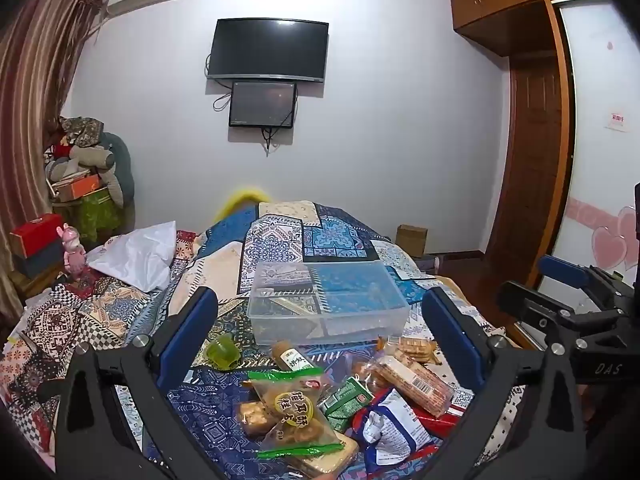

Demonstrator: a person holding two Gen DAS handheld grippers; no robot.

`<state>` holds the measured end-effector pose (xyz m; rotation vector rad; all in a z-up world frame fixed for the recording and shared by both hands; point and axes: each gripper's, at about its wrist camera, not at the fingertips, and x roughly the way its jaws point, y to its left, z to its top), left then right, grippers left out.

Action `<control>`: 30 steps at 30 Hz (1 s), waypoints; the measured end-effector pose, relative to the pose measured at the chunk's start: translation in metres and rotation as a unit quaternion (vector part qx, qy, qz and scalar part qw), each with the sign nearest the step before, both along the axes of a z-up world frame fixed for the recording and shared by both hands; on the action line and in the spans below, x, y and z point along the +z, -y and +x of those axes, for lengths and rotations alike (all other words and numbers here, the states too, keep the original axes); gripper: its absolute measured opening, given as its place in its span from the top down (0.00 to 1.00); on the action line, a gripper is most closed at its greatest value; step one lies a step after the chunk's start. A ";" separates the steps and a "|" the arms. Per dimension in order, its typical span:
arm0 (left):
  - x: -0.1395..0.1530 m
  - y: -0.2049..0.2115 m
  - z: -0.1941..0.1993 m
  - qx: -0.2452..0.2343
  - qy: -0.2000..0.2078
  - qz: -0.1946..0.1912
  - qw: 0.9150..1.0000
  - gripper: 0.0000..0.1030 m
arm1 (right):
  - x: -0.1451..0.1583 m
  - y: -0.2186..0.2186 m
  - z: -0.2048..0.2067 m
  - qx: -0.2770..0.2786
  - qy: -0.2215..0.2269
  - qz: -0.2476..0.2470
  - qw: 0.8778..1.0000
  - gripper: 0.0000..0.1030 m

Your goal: Organize snacks

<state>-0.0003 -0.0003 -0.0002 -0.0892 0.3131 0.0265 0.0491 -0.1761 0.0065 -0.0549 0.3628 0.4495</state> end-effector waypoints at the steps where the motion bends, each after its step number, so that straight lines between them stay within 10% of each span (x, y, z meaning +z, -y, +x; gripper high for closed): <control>1: 0.000 0.000 -0.002 -0.005 0.013 0.001 1.000 0.00 | 0.000 0.000 0.000 0.001 0.000 0.001 1.000 0.00; 30: -0.001 0.005 0.001 -0.004 -0.003 0.000 1.000 0.00 | 0.008 0.004 -0.009 0.003 0.006 0.012 1.000 0.00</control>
